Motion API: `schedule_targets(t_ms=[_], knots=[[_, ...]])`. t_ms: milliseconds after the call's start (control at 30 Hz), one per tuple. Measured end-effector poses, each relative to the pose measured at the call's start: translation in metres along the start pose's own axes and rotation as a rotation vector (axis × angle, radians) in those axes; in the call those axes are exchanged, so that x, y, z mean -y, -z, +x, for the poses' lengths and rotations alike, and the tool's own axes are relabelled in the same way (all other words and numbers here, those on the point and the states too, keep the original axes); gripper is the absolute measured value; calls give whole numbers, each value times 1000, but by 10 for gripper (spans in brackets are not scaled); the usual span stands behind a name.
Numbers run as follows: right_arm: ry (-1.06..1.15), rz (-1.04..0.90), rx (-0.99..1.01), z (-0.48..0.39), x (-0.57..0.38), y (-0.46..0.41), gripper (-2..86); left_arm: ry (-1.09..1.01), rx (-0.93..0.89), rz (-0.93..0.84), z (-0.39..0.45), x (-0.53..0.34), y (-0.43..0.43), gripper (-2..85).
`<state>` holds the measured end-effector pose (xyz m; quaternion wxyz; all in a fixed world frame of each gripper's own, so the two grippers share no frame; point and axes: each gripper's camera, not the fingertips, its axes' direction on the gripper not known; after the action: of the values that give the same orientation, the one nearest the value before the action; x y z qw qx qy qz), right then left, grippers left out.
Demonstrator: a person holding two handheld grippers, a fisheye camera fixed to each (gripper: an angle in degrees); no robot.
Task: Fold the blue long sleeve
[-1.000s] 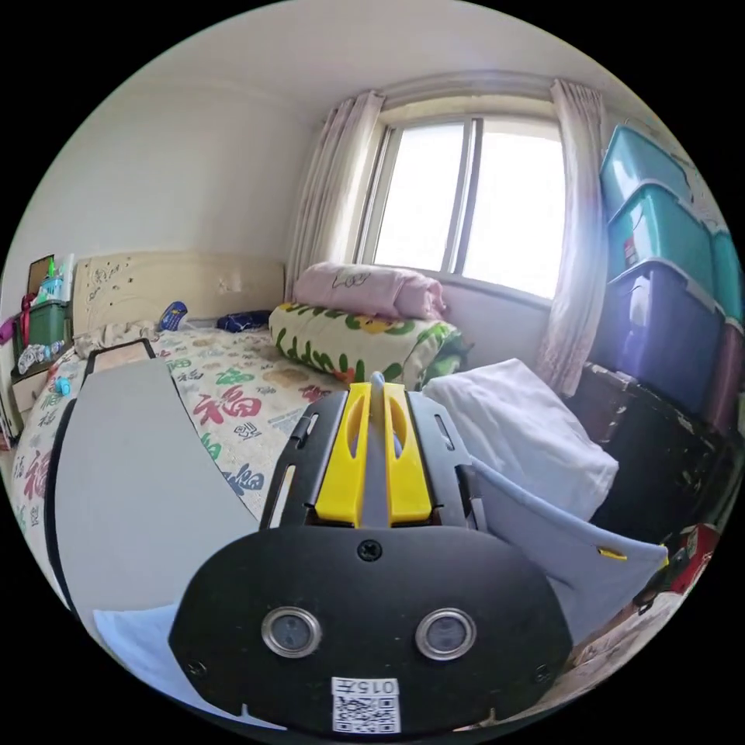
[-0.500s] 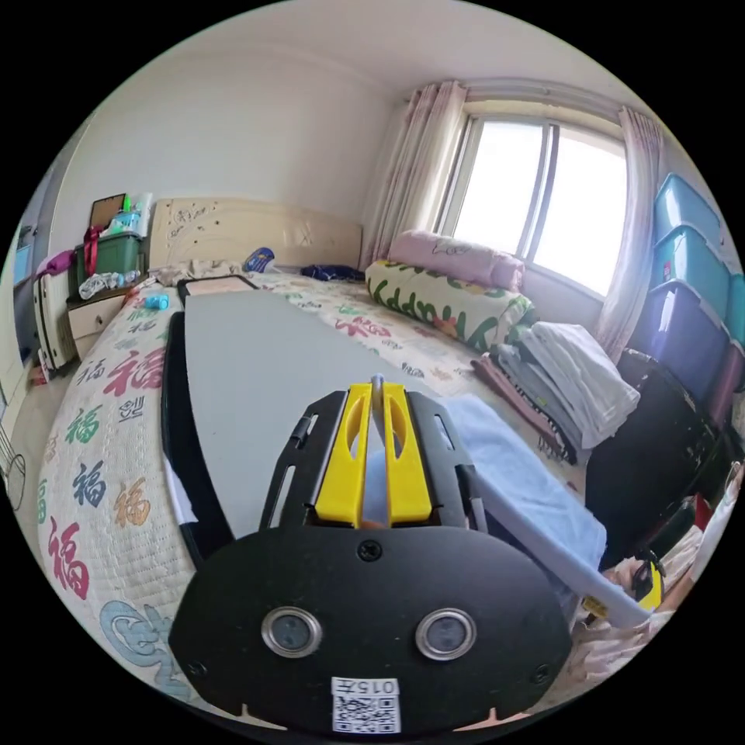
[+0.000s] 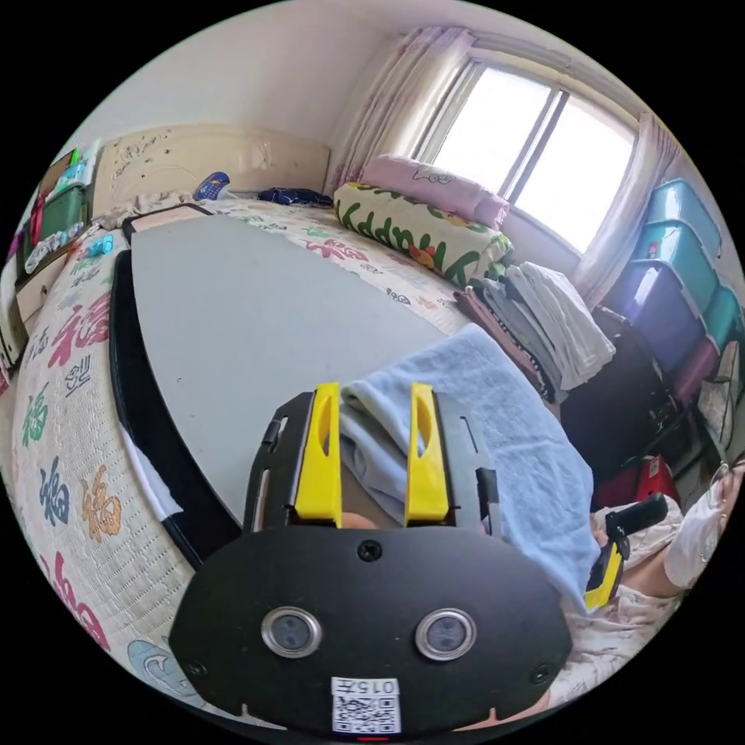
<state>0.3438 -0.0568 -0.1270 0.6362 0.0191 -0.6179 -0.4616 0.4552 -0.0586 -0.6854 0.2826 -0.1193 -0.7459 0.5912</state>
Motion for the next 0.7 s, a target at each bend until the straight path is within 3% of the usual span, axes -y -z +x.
schedule_targets(t_ms=[133,433,567,700], knots=[[23,4,-9,13,-23,0,0,-49,124,-25,47,-2,-12,60],[-6,126,86,50,-59,0,-1,-129,301,186,164,-29,52,20],[-12,20,41,54,-71,-47,-1,-224,509,137,225,-33,47,19],[-8,-67,-10,61,-88,-88,-1,-261,588,31,249,-31,27,19]])
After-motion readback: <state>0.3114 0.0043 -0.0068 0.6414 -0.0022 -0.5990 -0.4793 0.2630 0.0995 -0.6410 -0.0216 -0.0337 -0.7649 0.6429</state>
